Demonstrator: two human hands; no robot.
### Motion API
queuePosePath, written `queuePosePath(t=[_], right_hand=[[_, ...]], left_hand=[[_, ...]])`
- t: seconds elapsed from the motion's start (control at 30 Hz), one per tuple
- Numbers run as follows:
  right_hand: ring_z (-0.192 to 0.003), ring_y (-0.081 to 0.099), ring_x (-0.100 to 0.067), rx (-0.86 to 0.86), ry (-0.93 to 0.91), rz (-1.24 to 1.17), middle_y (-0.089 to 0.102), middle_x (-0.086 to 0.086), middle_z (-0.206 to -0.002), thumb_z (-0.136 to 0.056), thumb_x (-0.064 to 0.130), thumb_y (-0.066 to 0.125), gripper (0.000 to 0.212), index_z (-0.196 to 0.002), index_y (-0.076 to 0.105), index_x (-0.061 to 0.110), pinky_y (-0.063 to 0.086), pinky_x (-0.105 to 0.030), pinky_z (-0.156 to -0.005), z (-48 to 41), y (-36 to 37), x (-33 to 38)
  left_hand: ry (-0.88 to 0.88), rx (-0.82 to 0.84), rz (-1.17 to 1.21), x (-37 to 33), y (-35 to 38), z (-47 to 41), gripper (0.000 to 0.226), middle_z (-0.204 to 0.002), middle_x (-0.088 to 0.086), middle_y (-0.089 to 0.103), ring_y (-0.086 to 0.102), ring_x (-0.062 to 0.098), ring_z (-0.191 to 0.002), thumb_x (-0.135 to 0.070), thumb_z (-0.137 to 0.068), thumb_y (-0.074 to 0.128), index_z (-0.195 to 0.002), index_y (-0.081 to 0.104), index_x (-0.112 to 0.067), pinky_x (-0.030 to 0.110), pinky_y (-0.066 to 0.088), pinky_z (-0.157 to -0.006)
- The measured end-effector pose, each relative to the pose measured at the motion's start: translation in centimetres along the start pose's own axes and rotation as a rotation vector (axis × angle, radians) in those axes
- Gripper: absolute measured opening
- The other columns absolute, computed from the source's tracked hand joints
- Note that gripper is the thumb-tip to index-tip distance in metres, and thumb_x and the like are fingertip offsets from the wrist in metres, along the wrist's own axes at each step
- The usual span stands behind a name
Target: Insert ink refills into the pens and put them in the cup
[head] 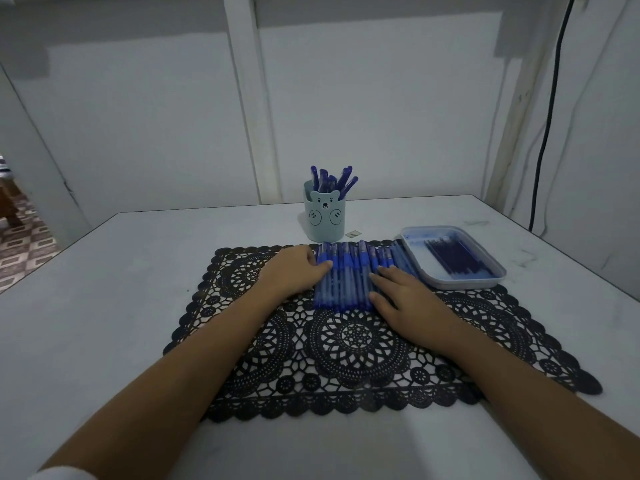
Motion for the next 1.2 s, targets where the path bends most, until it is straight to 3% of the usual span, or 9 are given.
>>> queuePosePath(t=[0.13,0.33,0.43,0.53,0.6,0.73,0.9,1.0,1.2], right_hand=[[-0.138,0.019,-0.016,0.002,-0.002,-0.004,0.028,-0.004,-0.149,-0.098,0.033,0.035,0.048,-0.141,0.032,0.013,0.014,-0.028,-0.112,0.1,-0.1,0.1],[-0.137,0.022,-0.016,-0.002,-0.004,-0.013,0.03,-0.004,-0.148,-0.097,0.034,0.035,0.048,-0.141,0.032,0.014,0.015,-0.027,-0.111,0.1,-0.2,0.1],[-0.137,0.022,-0.016,-0.015,-0.014,-0.024,0.031,-0.004,-0.147,-0.098,0.034,0.035,0.048,-0.141,0.032,0.013,0.016,-0.028,-0.111,0.1,-0.2,0.0],[-0.132,0.031,-0.018,-0.098,-0.051,-0.049,0.04,-0.006,-0.141,-0.097,0.029,0.039,0.045,-0.138,0.039,0.009,0.021,-0.025,-0.107,0.0,-1.0,0.3],[-0.124,0.042,-0.022,-0.214,-0.094,-0.067,0.049,-0.009,-0.132,-0.096,0.028,0.041,0.043,-0.132,0.046,0.006,0.03,-0.029,-0.105,0.0,-2.2,0.9],[-0.114,0.05,-0.027,-0.351,-0.233,0.009,0.054,-0.013,-0.123,-0.088,0.038,0.04,0.054,-0.13,0.048,0.006,0.04,-0.034,-0.097,0.7,-3.7,2.9],[-0.091,0.062,-0.025,-0.271,-0.384,0.203,0.064,-0.006,-0.103,-0.083,0.039,0.041,0.044,-0.112,0.059,0.011,0.051,-0.039,-0.072,1.4,-2.4,6.0],[-0.07,0.059,-0.021,-0.244,-0.459,0.207,0.063,-0.003,-0.083,-0.086,0.029,0.04,0.029,-0.096,0.061,0.011,0.05,-0.034,-0.057,1.7,-1.7,7.0],[-0.058,0.052,-0.015,-0.14,-0.438,0.184,0.057,0.001,-0.073,-0.089,0.027,0.032,0.026,-0.091,0.055,0.015,0.046,-0.028,-0.046,2.0,-0.8,6.9]], left_hand=[[-0.01,0.073,-0.079,-0.8,-0.1,0.2,0.026,-0.07,-0.001,0.052,0.047,0.013,-0.065,-0.037,-0.087,0.051,-0.077,0.05,-0.013,0.025,0.037,-0.055],[-0.039,-0.06,-0.108,-1.1,-1.6,0.8,0.029,-0.06,0.001,0.047,0.041,0.012,-0.051,-0.021,-0.087,0.049,-0.06,0.042,-0.013,0.025,0.03,-0.045],[-0.079,-0.051,0.011,-0.2,-1.9,1.0,0.025,-0.062,0.003,0.052,0.045,0.015,-0.054,-0.023,-0.087,0.05,-0.066,0.051,-0.009,0.026,0.035,-0.048],[-0.054,-0.047,0.19,0.0,-2.5,1.6,0.019,-0.081,0.005,0.064,0.061,0.02,-0.069,-0.024,-0.089,0.049,-0.087,0.058,-0.008,0.032,0.05,-0.067],[0.022,-0.076,0.201,-0.8,-3.4,3.0,0.016,-0.085,0.003,0.064,0.064,0.018,-0.073,-0.025,-0.092,0.045,-0.096,0.055,-0.014,0.033,0.052,-0.071],[0.266,-0.089,0.074,-3.7,-3.7,7.1,0.012,-0.076,-0.009,0.056,0.048,0.002,-0.057,-0.025,-0.095,0.044,-0.102,0.053,-0.022,0.012,0.036,-0.049],[0.483,-0.13,-0.011,-4.7,-2.4,10.6,0.021,-0.091,-0.007,0.054,0.049,0.006,-0.08,-0.027,-0.094,0.045,-0.11,0.057,-0.019,0.02,0.038,-0.071],[0.585,-0.184,-0.063,-5.3,-1.9,11.7,0.033,-0.093,-0.004,0.059,0.055,0.009,-0.08,-0.033,-0.093,0.039,-0.108,0.06,-0.014,0.021,0.045,-0.071],[0.675,-0.236,-0.056,-5.6,-1.1,12.5,0.034,-0.09,0.003,0.061,0.058,0.016,-0.077,-0.026,-0.094,0.036,-0.104,0.063,-0.007,0.031,0.049,-0.068]])
Point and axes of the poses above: each hand's wrist, its own z-axis away from the middle knuckle, its own y-axis out of the palm, x = y × z, the point moved 10 cm from there along -z, towards the middle knuckle
